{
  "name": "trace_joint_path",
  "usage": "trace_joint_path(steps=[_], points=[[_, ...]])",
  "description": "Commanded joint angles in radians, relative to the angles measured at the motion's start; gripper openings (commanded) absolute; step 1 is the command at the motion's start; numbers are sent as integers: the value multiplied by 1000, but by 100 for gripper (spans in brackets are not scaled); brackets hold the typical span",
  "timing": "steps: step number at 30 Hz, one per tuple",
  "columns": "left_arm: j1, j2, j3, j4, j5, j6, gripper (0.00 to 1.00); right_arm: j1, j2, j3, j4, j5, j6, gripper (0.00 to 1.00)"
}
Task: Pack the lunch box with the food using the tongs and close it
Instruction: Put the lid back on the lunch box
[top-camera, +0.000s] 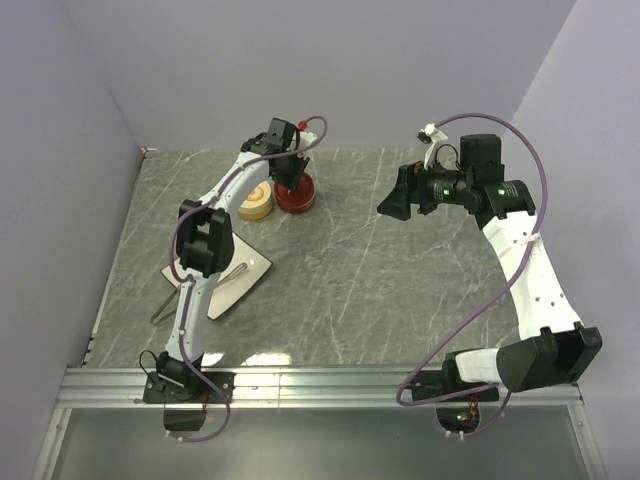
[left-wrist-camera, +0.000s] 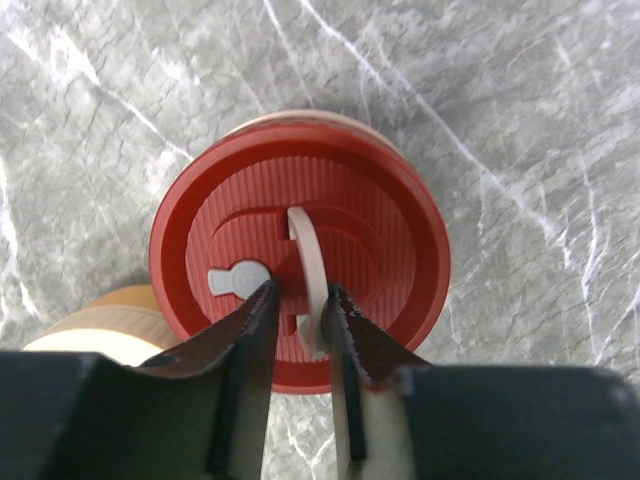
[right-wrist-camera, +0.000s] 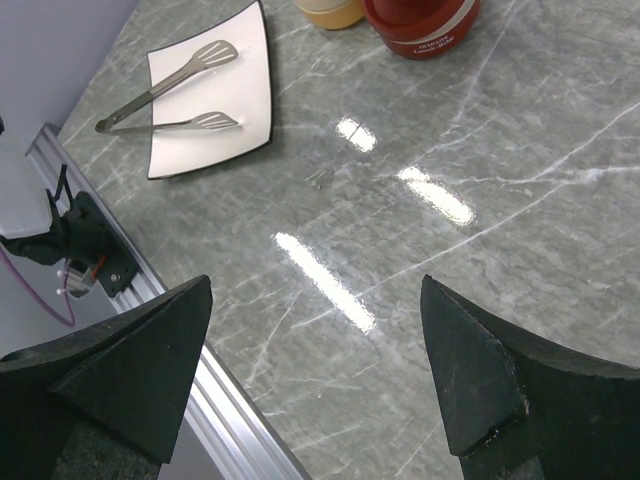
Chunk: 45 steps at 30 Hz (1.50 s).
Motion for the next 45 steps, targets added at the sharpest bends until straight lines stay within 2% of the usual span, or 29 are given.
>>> trace_joint_path(steps=[1,6,18,27,33,36,45], points=[[-9,24,-58,-1,24,26,29,-7,-36,-10,30,-6,1,91],[-27,11,-114,-18,31,70,26,-9,-36,-9,29,-9,3,91],[-62,4,-118,-180,71,150,25,-7,-43,-16,29,-12,1,91],[-67,-11,-101,-223,100,141,25,-9,-39,-16,29,-18,5,91],[-64,-37,-125,-173,79,105,29,-7,-43,-13,26,-21,0,91],[-61,-81,-177,-93,64,81,30,-9,-47,-16,26,-18,-2,91],[-10,-180,-237,57,97,20,22,-10,-54,-16,27,-19,0,91]])
